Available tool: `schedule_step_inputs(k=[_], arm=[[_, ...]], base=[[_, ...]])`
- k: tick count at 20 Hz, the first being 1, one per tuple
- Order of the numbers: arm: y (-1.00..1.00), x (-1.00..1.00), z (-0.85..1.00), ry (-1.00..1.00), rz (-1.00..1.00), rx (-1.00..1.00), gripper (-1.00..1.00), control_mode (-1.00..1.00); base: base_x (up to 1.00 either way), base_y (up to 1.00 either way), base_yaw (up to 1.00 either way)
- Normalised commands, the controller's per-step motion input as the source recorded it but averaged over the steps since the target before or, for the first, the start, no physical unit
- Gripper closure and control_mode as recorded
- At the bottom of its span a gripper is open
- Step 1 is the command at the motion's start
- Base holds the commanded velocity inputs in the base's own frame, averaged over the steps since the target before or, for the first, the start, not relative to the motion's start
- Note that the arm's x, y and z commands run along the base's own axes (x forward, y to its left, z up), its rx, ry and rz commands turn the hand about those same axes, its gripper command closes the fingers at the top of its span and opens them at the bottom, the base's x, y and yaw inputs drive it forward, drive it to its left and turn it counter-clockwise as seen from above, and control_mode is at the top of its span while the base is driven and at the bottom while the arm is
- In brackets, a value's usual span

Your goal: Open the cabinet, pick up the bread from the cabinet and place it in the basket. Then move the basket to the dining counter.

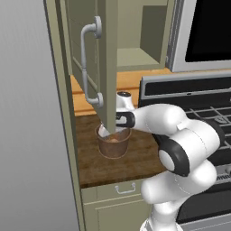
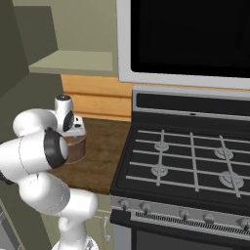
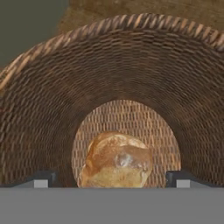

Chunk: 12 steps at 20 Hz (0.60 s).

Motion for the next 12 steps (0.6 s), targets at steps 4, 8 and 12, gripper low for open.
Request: schedule_step_inputs(k=[4, 8, 12], arm=[[-0.01, -0.06, 0.31, 0.0, -0.01, 0.0, -1.0, -1.0], [-0.1, -0.16, 0.44, 0.0, -0.12, 0.0, -1.0, -1.0], [-0.34, -0.1, 0.15, 0.0, -0.19, 0.0, -1.0, -1.0]], base=[[0.0, 0.0, 0.0], [0.0, 0.0, 0.0], [0.0, 0.0, 0.0]])
